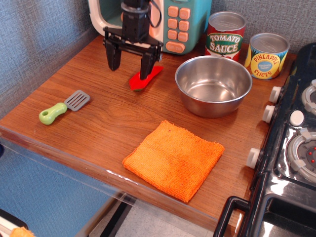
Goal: Place the red pepper on top of the orange towel
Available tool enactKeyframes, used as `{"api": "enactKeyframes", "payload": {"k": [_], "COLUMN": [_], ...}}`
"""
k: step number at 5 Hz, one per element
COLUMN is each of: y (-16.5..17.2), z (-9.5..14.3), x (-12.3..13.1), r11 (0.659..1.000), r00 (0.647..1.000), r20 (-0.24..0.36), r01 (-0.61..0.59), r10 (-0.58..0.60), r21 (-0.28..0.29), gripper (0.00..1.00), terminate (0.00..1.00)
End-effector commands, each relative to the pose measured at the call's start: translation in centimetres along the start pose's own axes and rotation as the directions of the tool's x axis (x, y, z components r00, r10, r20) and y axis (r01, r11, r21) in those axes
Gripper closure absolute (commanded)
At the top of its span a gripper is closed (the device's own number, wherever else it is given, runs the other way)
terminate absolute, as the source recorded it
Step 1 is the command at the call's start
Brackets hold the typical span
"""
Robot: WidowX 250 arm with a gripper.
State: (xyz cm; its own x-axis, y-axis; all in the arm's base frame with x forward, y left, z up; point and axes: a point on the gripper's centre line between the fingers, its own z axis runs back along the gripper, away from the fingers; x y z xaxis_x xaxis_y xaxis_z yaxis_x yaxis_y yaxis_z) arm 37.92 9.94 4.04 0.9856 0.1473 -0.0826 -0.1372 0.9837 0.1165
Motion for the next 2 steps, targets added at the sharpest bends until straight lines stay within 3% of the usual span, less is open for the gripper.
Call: {"api": "enactKeyframes", "payload": {"k": [1, 2], "y": [0.43, 0.09], "z": [0.52, 0.15], "x": [1.94, 2.15], "r11": [0.998, 0.997], "r00": [0.997, 0.997], "r20": [0.042, 0.043], "r01": [-0.065, -0.071], "r10": [0.064, 0.069], "r21": [0.026, 0.027], "gripper": [0.0, 0.0], "terminate": [0.0, 0.0]}}
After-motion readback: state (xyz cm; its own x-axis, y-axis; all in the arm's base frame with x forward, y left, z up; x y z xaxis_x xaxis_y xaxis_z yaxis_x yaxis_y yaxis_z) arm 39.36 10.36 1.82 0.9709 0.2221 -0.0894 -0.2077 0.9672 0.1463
